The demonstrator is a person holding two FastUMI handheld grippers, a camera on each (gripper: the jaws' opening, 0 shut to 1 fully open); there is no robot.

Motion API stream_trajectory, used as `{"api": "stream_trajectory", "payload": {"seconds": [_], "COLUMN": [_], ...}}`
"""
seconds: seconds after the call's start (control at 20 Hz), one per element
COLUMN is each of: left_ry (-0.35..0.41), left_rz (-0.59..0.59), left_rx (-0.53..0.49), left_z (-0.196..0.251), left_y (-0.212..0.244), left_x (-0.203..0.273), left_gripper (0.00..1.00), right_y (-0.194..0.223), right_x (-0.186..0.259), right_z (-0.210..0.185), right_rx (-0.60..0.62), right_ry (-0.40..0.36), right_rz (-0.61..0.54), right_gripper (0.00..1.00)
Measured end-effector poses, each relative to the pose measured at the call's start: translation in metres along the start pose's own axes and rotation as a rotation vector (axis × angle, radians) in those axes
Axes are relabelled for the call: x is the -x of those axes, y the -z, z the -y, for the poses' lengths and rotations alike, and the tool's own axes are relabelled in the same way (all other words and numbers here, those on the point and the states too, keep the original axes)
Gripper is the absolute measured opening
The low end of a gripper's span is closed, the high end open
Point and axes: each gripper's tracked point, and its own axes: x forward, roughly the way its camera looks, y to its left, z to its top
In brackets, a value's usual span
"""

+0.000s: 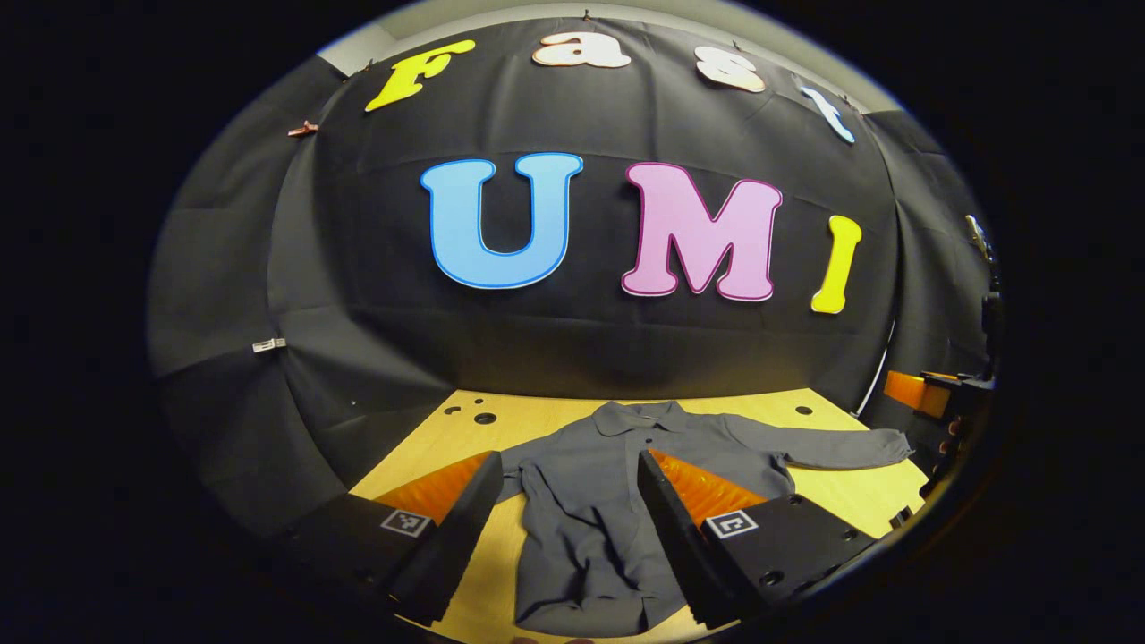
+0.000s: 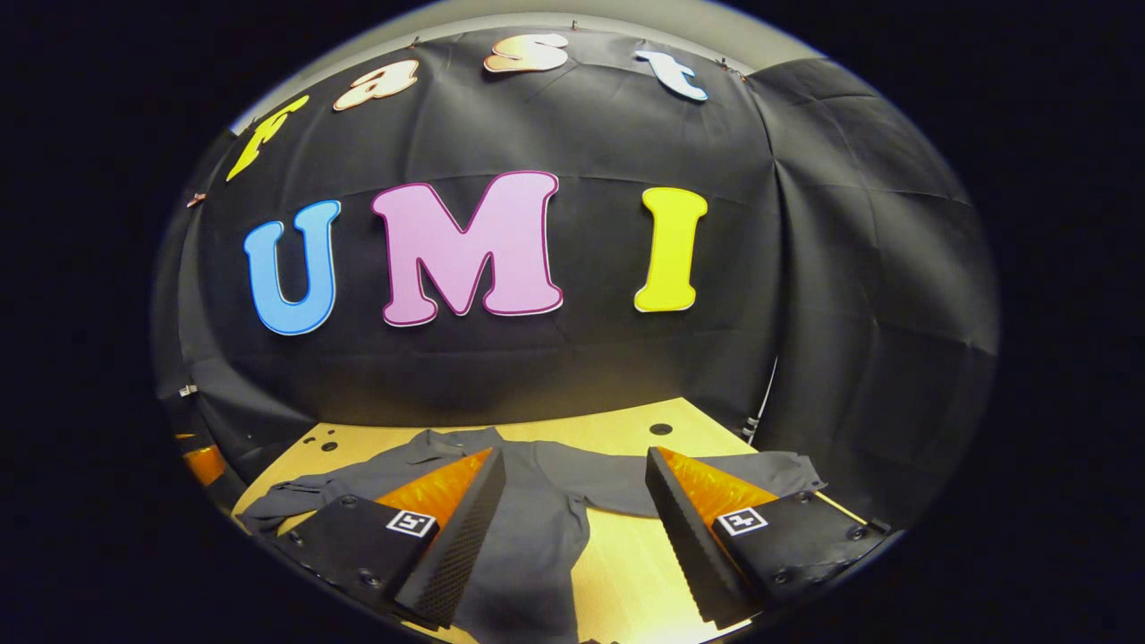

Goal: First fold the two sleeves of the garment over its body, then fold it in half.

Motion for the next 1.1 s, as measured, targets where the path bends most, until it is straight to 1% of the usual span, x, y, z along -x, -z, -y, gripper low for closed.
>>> {"api": "stream_trajectory", "payload": {"seconds": [0.1, 0.15, 0.25, 0.3, 0.35, 0.5, 0.75, 0.9, 1.0, 1.1], "left_ry": [-0.009, -0.01, -0.014, -0.018, -0.023, -0.039, -0.068, -0.081, -0.09, -0.094], "left_rz": [-0.008, -0.012, -0.022, -0.028, -0.032, -0.046, -0.074, -0.095, -0.118, -0.125], "left_rx": [-0.005, -0.004, -0.003, -0.004, -0.004, 0.0, 0.041, 0.04, 0.042, 0.041], "left_z": [0.0, 0.0, 0.002, 0.003, 0.002, 0.003, 0.005, 0.008, 0.011, 0.014], "left_y": [0.001, 0.003, 0.004, 0.005, 0.007, 0.008, 0.016, 0.021, 0.027, 0.027], "left_x": [-0.003, -0.004, -0.009, -0.011, -0.012, -0.017, -0.024, -0.027, -0.031, -0.034], "left_gripper": [0.96, 0.92, 0.92, 0.96, 0.96, 0.96, 0.96, 0.96, 0.96, 0.96], "right_y": [0.004, 0.007, 0.01, 0.013, 0.014, 0.018, 0.039, 0.05, 0.062, 0.076], "right_x": [-0.009, -0.013, -0.021, -0.027, -0.032, -0.048, -0.077, -0.091, -0.102, -0.111], "right_z": [0.008, 0.013, 0.021, 0.027, 0.036, 0.06, 0.119, 0.15, 0.176, 0.203], "right_rx": [0.018, 0.03, 0.043, 0.045, 0.042, 0.006, -0.005, -0.012, -0.024, -0.059], "right_ry": [0.016, 0.02, 0.027, 0.036, 0.05, 0.093, 0.193, 0.246, 0.281, 0.32], "right_rz": [-0.018, -0.025, -0.043, -0.048, -0.054, -0.075, -0.156, -0.193, -0.237, -0.276], "right_gripper": [0.98, 0.98, 0.98, 0.98, 0.98, 0.98, 0.98, 0.99, 0.98, 0.99]}}
